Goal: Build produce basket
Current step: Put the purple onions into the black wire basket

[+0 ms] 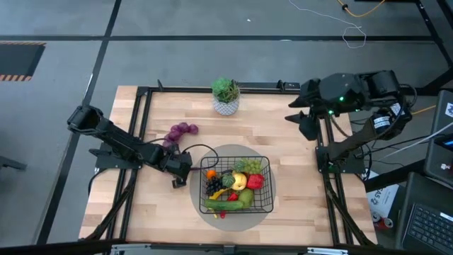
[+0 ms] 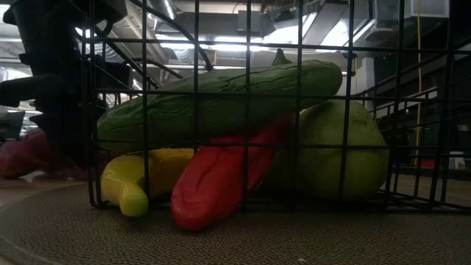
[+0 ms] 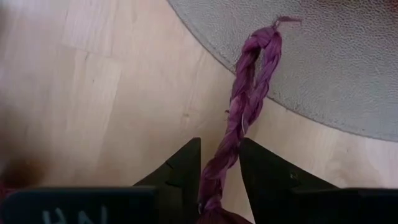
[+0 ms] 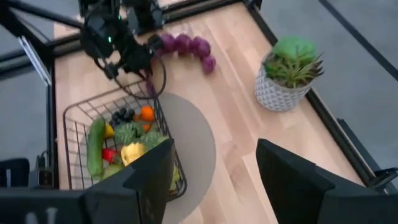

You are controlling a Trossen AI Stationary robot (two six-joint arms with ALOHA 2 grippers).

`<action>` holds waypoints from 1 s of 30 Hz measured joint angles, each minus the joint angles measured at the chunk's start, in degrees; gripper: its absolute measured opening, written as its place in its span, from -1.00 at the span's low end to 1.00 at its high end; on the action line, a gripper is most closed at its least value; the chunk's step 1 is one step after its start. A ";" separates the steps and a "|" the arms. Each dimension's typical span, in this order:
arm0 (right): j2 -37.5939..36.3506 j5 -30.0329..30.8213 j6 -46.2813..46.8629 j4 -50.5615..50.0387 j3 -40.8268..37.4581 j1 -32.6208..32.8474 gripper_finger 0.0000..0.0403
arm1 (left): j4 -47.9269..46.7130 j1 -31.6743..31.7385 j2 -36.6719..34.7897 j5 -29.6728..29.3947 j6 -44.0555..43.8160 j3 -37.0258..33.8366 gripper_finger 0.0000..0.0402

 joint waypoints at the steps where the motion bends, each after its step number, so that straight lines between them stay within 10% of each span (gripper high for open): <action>1: -0.03 0.00 -0.01 -0.02 -0.83 0.21 0.12 | -0.01 0.00 0.00 0.02 0.01 0.00 -0.48; 30: -0.20 -0.46 -0.18 -0.02 -11.28 0.87 0.12 | -0.82 -2.27 5.16 9.46 6.74 0.37 -0.48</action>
